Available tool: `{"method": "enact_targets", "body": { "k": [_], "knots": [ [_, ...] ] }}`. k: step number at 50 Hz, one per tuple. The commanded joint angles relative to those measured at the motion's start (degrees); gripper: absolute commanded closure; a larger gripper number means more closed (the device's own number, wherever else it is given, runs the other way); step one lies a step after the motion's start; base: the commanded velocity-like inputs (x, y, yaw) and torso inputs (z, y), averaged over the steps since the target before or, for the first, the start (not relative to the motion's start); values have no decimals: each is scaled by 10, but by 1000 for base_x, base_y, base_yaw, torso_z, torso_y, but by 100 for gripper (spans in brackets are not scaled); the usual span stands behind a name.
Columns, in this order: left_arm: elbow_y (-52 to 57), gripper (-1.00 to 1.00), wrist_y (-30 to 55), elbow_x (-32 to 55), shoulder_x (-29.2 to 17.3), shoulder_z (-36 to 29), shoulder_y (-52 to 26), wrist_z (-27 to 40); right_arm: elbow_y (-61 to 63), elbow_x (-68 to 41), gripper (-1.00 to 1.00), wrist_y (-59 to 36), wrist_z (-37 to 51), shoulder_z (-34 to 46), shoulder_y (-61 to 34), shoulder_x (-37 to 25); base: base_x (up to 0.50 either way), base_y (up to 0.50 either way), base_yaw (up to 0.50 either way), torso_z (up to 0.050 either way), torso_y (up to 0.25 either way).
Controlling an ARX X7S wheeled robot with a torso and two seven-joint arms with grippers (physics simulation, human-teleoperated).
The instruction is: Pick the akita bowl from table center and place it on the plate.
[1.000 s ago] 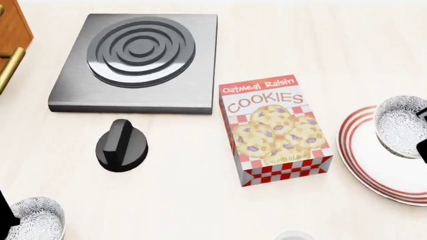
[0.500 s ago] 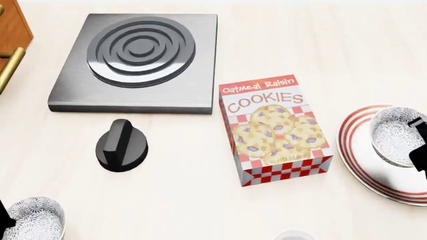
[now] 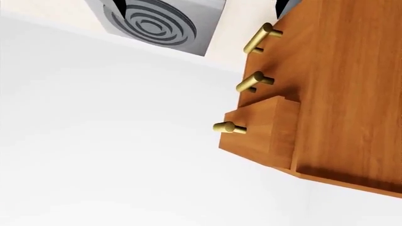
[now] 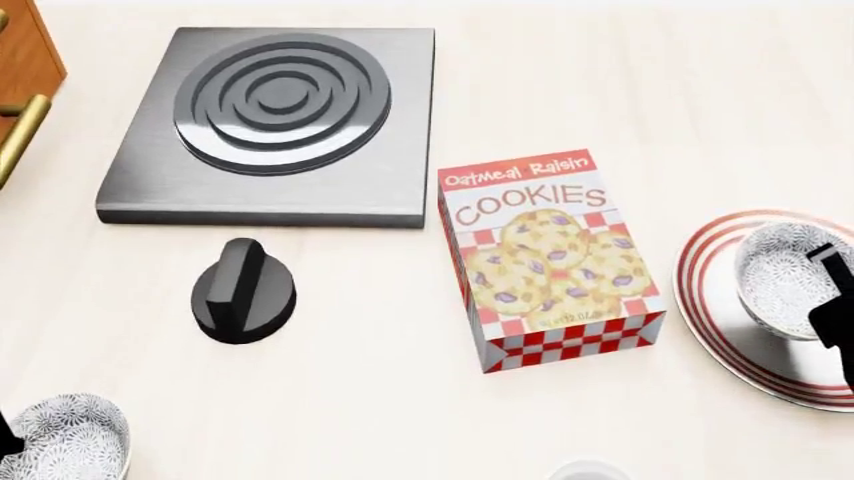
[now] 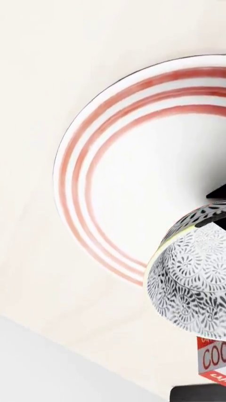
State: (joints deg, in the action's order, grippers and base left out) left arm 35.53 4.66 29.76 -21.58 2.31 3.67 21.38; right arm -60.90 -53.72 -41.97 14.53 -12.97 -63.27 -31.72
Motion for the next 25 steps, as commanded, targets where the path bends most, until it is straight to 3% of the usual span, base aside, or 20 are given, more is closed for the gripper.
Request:
{"method": "enact_targets", "body": {
  "k": [1, 15, 16, 25],
  "knots": [
    [4, -100, -2, 2, -3, 0, 4, 1, -28, 7, 100, 28, -23, 0, -17, -2, 0, 0, 0, 0, 0],
    [7, -100, -8, 4, -6, 2, 14, 1, -7, 4, 100, 40, -19, -6, -2, 1, 0, 0, 0, 0, 0],
    [8, -100, -8, 4, -6, 2, 14, 1, -5, 3, -100, 38, -18, -6, -1, 1, 0, 0, 0, 0, 0],
    [12, -100, -5, 7, -8, 1, 11, 4, 35, -13, -100, 35, -10, -23, 19, 2, 0, 0, 0, 0, 0]
  ]
}}
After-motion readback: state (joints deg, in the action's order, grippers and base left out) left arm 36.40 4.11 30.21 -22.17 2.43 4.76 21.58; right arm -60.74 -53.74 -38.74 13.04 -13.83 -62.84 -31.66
